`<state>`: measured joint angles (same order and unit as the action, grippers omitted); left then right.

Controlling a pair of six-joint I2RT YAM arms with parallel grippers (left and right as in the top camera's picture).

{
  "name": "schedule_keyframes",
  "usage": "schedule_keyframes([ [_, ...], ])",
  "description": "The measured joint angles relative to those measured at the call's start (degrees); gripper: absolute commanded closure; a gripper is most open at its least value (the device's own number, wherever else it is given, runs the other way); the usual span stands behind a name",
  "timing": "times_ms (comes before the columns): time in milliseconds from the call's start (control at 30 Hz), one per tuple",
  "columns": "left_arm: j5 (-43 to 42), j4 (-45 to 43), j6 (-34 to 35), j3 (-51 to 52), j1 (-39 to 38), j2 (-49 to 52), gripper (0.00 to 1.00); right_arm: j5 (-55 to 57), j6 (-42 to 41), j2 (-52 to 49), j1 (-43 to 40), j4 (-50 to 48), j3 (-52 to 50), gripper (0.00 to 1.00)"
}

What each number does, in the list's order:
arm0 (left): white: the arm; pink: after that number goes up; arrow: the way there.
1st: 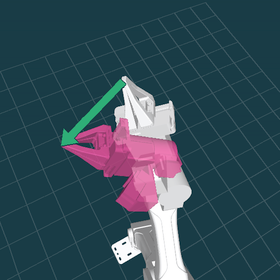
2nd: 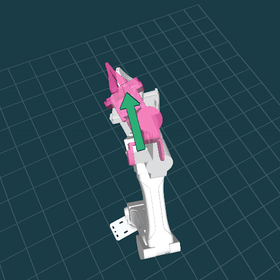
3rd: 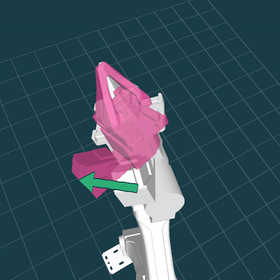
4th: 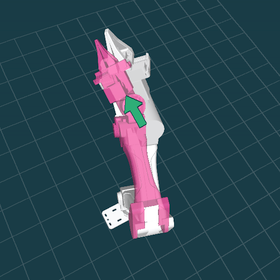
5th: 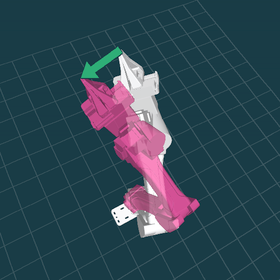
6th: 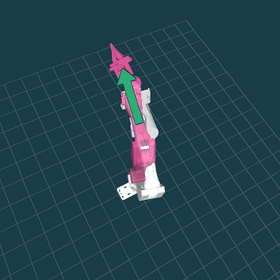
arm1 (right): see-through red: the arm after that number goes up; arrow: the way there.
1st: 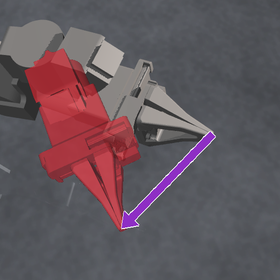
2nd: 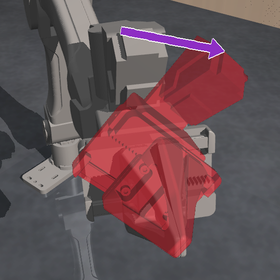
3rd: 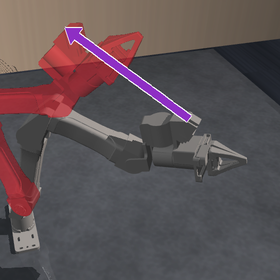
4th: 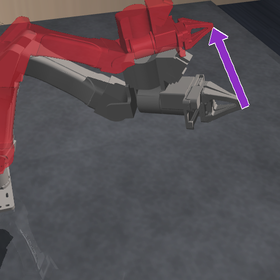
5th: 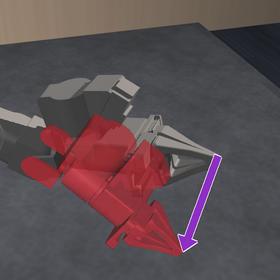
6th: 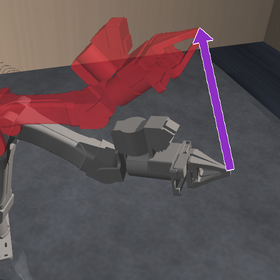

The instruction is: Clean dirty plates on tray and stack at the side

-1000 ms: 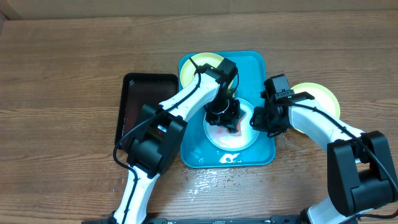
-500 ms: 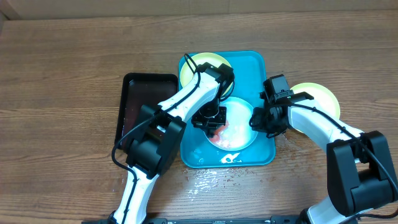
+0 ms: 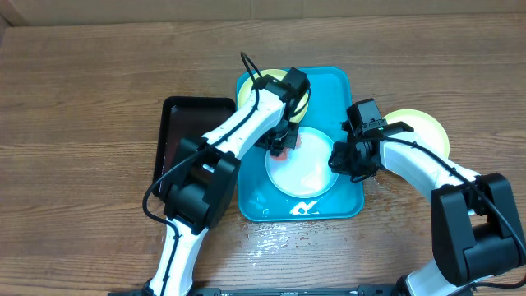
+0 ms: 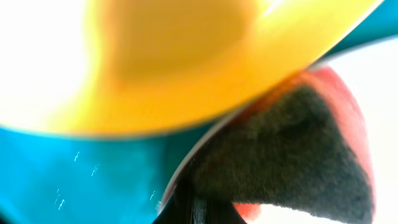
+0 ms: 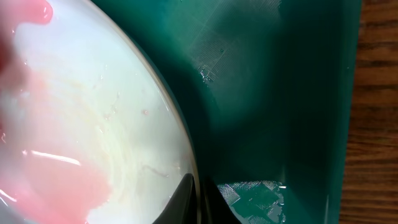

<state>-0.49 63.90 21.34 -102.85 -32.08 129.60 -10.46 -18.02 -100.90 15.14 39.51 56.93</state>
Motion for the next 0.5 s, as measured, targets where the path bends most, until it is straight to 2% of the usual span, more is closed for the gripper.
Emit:
schedule_keyframes([
  [300,-15.72,-10.88,-1.36,0.00,1.31,0.44,0.96,0.17,-0.13,0.00,-0.04,0.24,0.00,0.96],
  [500,-24.70,-11.34,-1.36,0.00,1.20,2.45,0.96,0.46,-0.17,0.00,-0.11,0.87,0.00,0.96],
])
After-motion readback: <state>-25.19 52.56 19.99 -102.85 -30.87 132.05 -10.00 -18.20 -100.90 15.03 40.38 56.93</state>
